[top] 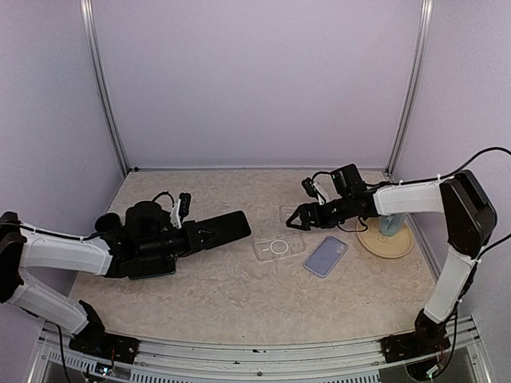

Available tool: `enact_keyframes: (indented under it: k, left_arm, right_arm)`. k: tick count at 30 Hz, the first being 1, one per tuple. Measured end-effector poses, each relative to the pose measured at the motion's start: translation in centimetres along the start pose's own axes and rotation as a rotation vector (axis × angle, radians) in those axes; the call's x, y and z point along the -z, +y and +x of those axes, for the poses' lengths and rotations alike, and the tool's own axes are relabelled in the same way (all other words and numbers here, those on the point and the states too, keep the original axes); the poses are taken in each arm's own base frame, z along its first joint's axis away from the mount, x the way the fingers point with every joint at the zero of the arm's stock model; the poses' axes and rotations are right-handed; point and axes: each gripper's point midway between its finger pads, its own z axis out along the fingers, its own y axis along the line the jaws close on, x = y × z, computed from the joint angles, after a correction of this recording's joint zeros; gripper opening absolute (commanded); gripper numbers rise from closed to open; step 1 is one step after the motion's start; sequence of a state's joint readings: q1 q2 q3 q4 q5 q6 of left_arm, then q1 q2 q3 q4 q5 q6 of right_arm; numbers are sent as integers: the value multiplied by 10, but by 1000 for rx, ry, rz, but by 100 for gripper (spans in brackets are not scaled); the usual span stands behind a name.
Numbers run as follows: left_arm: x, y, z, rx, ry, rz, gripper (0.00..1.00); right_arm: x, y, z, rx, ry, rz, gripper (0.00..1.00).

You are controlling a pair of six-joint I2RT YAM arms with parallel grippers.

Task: Put the phone into the phone case
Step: Rotate the phone case at the center of the board.

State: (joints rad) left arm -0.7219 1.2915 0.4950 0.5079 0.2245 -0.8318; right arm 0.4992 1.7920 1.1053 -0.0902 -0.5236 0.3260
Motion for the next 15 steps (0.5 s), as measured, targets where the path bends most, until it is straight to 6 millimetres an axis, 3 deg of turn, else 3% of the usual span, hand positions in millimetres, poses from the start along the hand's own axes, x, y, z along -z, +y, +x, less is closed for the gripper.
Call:
enact_keyframes:
  k: [4,9,15]
  left_arm:
    - [-21,-2,10,34,63,4,0]
    - [-50,-16,7,84,115,44,0]
    - [-79,-21,12,149,173,60,0]
  right_arm:
    - [4,-10,11,-13,18,34,100]
    - [8,-27,22,-32,34,85,100]
    - [7,-34,31,-34,48,106,100]
